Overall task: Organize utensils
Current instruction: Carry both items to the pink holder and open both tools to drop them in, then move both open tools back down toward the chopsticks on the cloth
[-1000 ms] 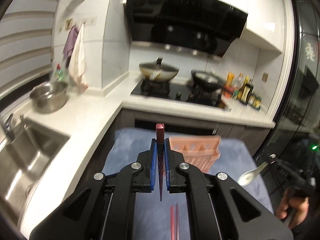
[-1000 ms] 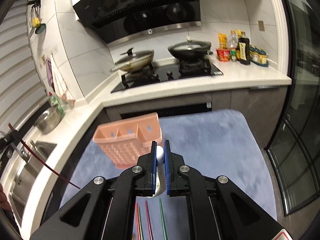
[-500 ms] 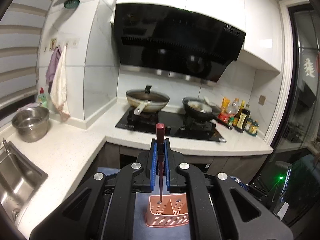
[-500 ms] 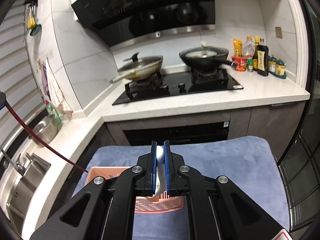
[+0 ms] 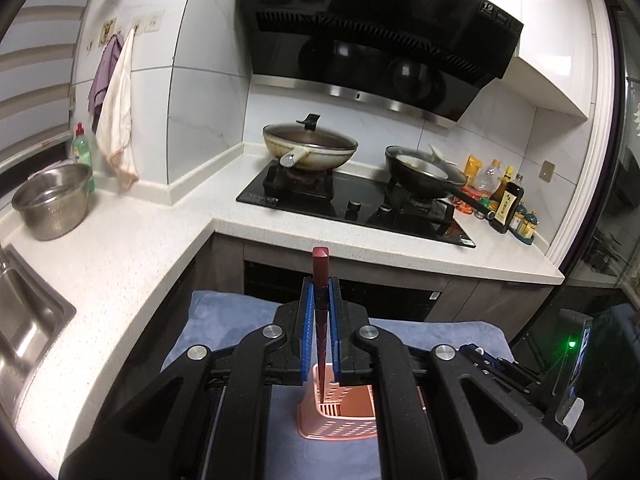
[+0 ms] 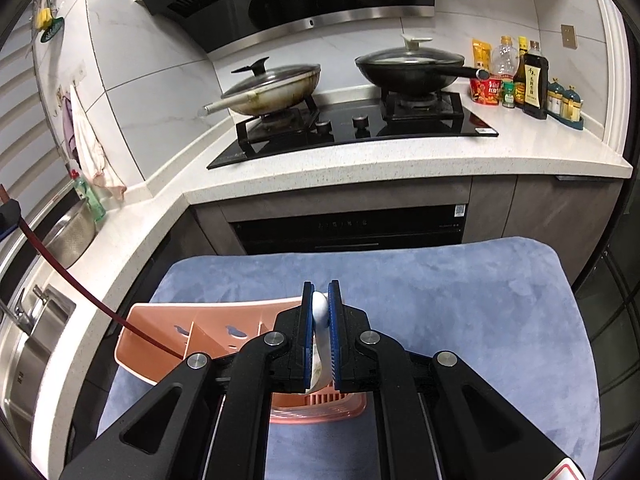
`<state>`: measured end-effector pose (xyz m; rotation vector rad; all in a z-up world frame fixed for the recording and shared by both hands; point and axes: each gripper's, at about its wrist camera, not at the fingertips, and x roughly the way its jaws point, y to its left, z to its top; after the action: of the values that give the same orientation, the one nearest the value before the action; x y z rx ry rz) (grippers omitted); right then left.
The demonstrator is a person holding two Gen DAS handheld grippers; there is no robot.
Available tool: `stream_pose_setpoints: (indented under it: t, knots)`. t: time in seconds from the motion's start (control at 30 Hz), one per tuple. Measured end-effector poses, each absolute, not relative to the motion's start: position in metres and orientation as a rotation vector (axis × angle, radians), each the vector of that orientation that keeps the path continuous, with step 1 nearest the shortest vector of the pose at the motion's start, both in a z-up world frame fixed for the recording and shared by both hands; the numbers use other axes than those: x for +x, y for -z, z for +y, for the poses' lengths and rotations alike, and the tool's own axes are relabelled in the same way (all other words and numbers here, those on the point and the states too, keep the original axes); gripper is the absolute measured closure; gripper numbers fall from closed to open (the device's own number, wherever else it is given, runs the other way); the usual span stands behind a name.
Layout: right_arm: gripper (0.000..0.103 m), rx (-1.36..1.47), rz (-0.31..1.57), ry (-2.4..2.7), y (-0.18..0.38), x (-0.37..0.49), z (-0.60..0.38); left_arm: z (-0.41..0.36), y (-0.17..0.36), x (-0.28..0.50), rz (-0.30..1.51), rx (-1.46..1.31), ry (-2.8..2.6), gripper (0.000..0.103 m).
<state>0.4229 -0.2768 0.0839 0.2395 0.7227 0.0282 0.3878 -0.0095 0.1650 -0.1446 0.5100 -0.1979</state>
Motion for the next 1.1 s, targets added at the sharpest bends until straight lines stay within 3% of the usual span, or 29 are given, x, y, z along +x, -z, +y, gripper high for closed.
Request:
stream_pose_setpoints:
  t: [0.1,0.23,0.57,0.7,1.1]
  knots:
    - [0.090,0.231,0.706,-0.016,-0.085,0.419,-0.277,-0.008,-0.161,0.387,0.513,-0.143,0.193,0.093]
    - [0.086,0.224,0.699,-0.014,-0.091,0.410,-0.278,-0.007,-0.161,0.377,0.496,-0.118,0.161,0.067]
    - [0.079,0.207,0.682,-0.033,-0.112,0.351,-0.281,0.007,-0.167,0.330,0.495,-0.090,0.149,0.066]
    - [0.077,0.200,0.686,-0.029,-0.114,0.309,-0.281,0.016,-0.158,0.300,0.510,-0.080,0.144,0.059]
    - [0.076,0.206,0.792,0.006,-0.069,0.178,-0.278,0.039,-0.082,0.198,0.671,-0.077,0.137,0.059]
